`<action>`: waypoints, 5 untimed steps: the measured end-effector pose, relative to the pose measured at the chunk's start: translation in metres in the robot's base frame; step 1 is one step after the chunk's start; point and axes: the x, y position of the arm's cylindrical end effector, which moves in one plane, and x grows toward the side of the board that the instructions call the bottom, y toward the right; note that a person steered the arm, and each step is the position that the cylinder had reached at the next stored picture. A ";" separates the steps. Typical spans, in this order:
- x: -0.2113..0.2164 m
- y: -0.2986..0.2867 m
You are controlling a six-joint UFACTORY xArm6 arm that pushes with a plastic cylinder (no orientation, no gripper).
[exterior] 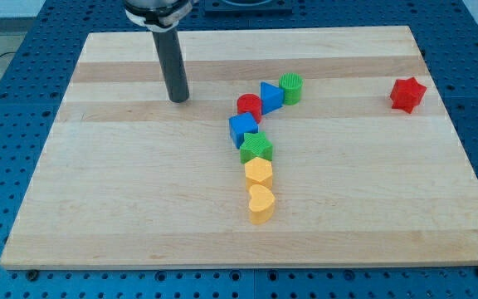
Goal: Push the red circle towards the bottom of the board
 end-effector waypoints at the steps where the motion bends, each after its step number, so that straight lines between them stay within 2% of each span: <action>1: 0.012 0.032; 4: 0.024 0.122; 5: 0.026 0.098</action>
